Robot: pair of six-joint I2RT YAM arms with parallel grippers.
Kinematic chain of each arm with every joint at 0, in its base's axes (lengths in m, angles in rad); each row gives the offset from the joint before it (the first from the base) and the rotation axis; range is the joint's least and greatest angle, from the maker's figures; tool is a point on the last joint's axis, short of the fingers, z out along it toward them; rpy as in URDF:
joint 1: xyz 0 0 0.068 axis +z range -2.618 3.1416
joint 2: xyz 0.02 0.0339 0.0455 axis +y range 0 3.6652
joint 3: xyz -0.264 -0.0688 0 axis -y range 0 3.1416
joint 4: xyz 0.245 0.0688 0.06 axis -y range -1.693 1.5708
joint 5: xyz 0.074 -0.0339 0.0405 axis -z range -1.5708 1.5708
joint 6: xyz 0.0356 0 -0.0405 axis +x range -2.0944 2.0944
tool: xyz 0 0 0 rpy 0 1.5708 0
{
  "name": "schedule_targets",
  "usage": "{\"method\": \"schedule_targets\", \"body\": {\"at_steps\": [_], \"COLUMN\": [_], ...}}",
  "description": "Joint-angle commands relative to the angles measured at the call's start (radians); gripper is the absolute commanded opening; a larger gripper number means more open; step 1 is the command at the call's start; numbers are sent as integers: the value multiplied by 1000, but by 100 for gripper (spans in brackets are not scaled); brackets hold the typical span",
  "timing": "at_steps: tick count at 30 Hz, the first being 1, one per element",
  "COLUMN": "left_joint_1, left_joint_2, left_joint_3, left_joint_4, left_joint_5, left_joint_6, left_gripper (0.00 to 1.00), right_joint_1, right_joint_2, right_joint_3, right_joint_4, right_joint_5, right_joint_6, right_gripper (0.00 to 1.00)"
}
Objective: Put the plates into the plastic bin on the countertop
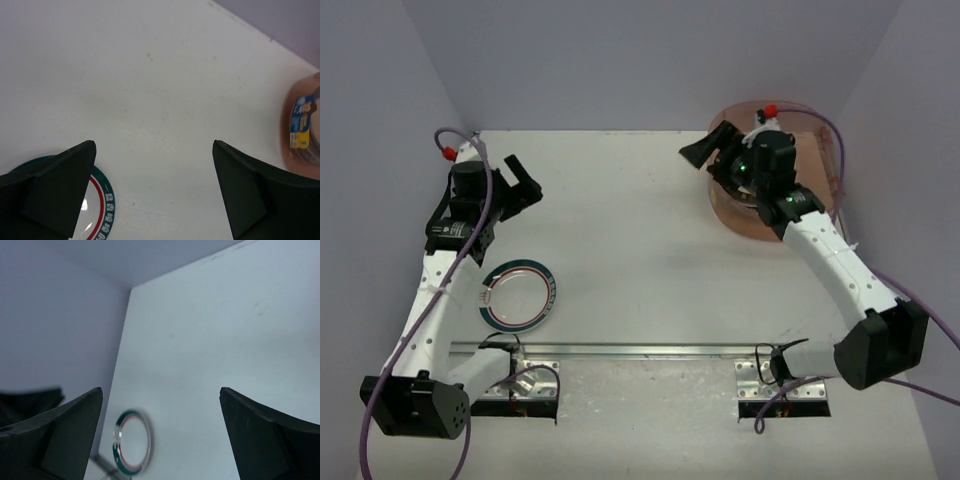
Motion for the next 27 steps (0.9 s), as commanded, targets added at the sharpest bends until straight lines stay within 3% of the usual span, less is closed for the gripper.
{"method": "schedule_targets", "body": {"at_steps": [1, 3, 8, 13, 19, 24, 27], "left_joint_1": [-7, -6, -7, -7, -7, -7, -7], "left_joint_2": [-102, -153, -256, -278, -286, -283, -286], "left_joint_3": [148, 221, 308, 332, 269, 230, 202], "left_joint_4": [-84, -116, -132, -156, -135, -124, -106], "left_joint_5": [-207, -265, -265, -257, -226, -209, -199], "left_joint_6": [-35, -36, -17, 11, 26, 37, 44], "left_gripper": [100, 100, 100, 100, 100, 100, 100], "right_joint_1": [244, 350, 476, 589, 634, 641, 642], "right_joint_2": [43, 148, 356, 621, 872, 983, 1043], "right_joint_3": [-44, -7, 37, 116, 304, 326, 339], "right_joint_4": [259, 221, 276, 350, 276, 305, 305], "right_joint_5": [-193, -230, -308, -324, -384, -387, -361], "right_joint_6": [-245, -240, -158, -49, 28, 86, 133], "right_gripper": [99, 99, 99, 82, 81, 78, 70]}}
